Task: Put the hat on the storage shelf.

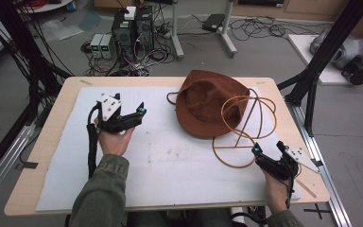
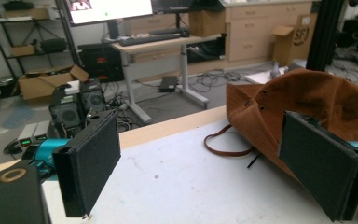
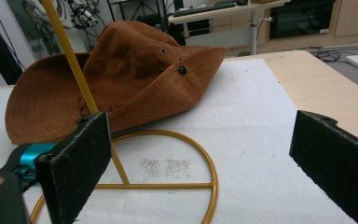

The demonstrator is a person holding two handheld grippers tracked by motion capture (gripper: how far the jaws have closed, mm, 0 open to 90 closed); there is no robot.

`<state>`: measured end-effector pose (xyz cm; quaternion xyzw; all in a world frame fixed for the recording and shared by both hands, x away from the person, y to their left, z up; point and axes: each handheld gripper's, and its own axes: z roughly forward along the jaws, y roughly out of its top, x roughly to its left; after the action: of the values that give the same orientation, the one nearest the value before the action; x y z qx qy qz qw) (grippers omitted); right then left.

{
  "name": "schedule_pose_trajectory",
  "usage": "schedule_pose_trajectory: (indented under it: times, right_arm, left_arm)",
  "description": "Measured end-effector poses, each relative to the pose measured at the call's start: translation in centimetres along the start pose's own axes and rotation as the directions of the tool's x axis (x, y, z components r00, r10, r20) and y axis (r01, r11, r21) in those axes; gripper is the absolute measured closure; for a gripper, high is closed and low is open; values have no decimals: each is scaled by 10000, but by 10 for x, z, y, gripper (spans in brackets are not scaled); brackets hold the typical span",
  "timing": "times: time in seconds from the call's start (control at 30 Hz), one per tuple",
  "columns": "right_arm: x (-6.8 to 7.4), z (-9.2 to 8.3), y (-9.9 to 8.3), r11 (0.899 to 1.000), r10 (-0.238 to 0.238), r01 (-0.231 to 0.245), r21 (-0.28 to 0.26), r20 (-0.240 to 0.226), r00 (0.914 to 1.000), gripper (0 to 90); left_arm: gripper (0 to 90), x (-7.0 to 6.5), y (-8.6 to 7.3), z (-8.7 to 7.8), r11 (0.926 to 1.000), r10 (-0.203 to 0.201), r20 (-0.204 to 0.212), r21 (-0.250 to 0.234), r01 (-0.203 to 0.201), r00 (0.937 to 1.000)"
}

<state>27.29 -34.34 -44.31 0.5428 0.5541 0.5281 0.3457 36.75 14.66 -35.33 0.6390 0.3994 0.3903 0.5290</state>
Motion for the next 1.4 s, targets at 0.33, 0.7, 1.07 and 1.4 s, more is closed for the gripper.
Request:
schedule_pose_trajectory:
  times: [0.33,0.7,1.07,1.4]
  right_arm:
    - [0,2,0,10000,65,-65,24,17,10000,48]
    - [0,3,0,9999,105,-105,0,14,9999,48]
    - [-4,3,0,9995,307,-307,-6,-22,9995,48]
    - [-4,5,0,9991,428,-427,36,-64,9991,48]
  left_arm:
    - [135,-33,9,65,9983,227,1200,505,-289,9925]
    - [171,-94,9,127,9956,-589,2099,831,422,9760]
    - [169,-145,-12,178,9779,-693,2330,2080,199,9700]
    - [184,-161,-28,201,9536,-802,2323,3010,67,9693]
